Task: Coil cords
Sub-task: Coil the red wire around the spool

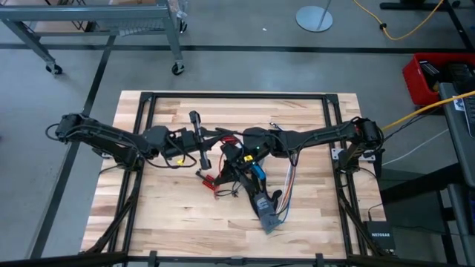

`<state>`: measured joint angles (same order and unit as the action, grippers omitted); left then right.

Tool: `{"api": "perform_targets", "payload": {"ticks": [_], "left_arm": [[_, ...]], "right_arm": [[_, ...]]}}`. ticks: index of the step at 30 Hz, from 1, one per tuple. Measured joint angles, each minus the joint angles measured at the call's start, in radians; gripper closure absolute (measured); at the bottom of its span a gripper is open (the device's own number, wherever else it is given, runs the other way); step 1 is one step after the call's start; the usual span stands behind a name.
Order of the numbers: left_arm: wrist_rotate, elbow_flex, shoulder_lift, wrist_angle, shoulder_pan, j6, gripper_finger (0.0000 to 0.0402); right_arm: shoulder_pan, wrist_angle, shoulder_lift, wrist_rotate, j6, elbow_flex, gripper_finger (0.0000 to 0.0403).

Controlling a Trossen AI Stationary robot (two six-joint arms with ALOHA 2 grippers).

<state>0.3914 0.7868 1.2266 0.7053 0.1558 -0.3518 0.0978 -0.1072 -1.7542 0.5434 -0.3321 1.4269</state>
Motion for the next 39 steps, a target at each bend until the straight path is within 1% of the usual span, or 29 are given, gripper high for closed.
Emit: {"api": "perform_targets", "payload": {"ticks": [3, 12, 15, 17, 21, 25, 28, 31, 34, 36, 39], "left_arm": [[0.0, 0.0, -0.008, -0.017, 0.0, 0.003, 0.0402], [0.011, 0.0, -0.018, -0.016, -0.004, 0.03, 0.0402], [0.016, 0.0, -0.044, -0.016, -0.009, 0.03, 0.0402], [0.024, 0.0, -0.065, -0.017, -0.009, 0.026, 0.0402], [0.054, 0.0, -0.119, -0.068, -0.007, 0.012, 0.0402], [0.066, 0.0, -0.16, -0.129, -0.007, 0.04, 0.0402], [0.067, 0.0, -0.171, -0.129, -0.007, 0.041, 0.0402], [0.067, 0.0, -0.176, -0.128, -0.007, 0.029, 0.0402], [0.093, 0.0, -0.181, -0.128, -0.007, 0.009, 0.0402], [0.119, 0.0, -0.19, -0.13, -0.007, -0.002, 0.0402], [0.131, 0.0, -0.209, -0.161, -0.006, -0.005, 0.0402]], "right_arm": [[0.0, -0.014, 0.0, 0.035, -0.026, 0.0, 0.0396], [0.0, -0.02, 0.0, 0.035, -0.037, 0.0, 0.0396], [0.0, -0.021, 0.0, 0.034, -0.037, 0.0, 0.0385], [0.0, -0.021, 0.0, 0.024, -0.038, 0.0, 0.037], [0.0, -0.02, 0.0, -0.058, -0.037, 0.001, 0.0329], [0.0, -0.019, 0.0, -0.14, -0.036, 0.001, 0.0276], [0.0, -0.018, 0.0, -0.209, -0.032, 0.001, 0.0235], [0.0, -0.016, 0.0, -0.243, -0.027, 0.001, 0.0202], [-0.007, 0.003, 0.0, -0.265, -0.027, 0.001, 0.0181], [-0.014, 0.026, 0.0, -0.276, -0.027, 0.001, 0.0176], [-0.026, 0.073, 0.0, -0.281, -0.027, 0.001, 0.0174]]}}
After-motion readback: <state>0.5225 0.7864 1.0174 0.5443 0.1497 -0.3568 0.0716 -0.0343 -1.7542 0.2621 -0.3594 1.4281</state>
